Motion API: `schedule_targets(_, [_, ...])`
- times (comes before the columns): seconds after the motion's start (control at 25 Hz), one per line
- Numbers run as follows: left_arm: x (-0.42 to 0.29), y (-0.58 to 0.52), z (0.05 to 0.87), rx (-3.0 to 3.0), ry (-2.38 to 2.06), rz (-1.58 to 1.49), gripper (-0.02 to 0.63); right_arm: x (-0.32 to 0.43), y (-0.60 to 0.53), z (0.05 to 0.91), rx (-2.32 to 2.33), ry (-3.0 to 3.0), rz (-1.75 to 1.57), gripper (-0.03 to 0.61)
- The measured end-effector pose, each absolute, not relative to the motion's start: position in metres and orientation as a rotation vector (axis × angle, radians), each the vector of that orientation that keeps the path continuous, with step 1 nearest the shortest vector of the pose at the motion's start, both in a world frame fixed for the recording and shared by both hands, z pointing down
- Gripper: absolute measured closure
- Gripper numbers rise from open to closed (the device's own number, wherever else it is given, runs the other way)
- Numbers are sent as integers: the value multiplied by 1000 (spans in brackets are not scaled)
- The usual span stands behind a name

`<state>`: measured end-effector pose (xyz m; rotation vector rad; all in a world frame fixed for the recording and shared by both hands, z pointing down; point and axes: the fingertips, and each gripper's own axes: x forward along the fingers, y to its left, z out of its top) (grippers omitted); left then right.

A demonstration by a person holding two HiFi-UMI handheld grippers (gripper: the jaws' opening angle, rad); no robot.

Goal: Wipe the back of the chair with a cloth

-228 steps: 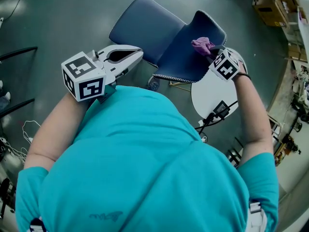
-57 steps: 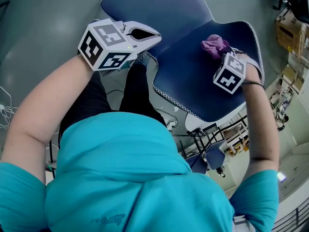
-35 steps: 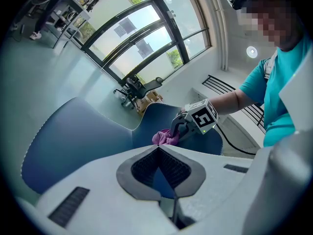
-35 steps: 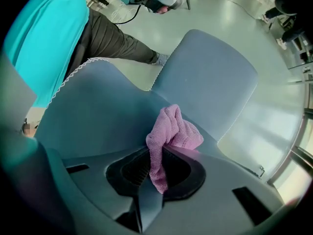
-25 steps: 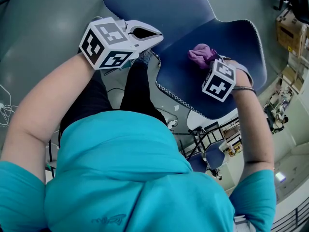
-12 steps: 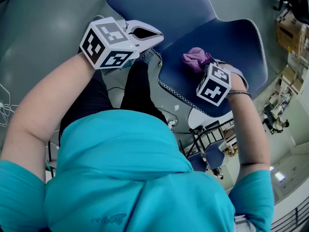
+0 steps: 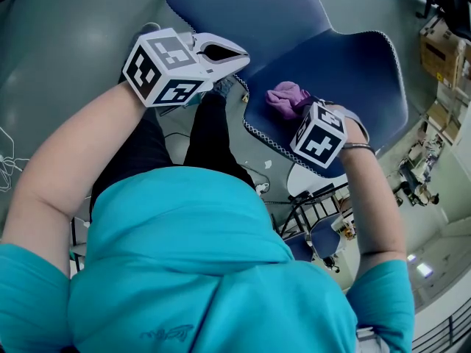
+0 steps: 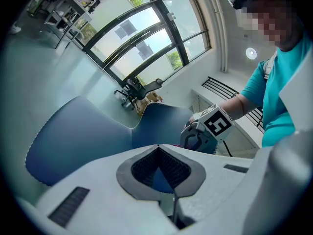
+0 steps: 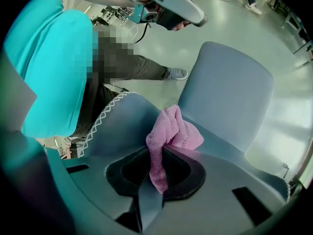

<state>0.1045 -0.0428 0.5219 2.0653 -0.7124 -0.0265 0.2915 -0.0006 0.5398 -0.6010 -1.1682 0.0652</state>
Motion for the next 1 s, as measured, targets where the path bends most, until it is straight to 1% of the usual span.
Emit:
schedule_targets(0.28, [101, -37, 523, 2061, -726, -36, 618, 287, 16, 536, -596, -1183, 139, 518])
schedule_targets(0.44, [99, -39, 521, 2055, -731, -46, 618, 285, 19, 533, -609, -1178, 127, 519])
schedule_targets(1.0, [96, -39, 518, 2055, -730, -61, 618, 255, 51, 513, -661, -1236, 233, 519])
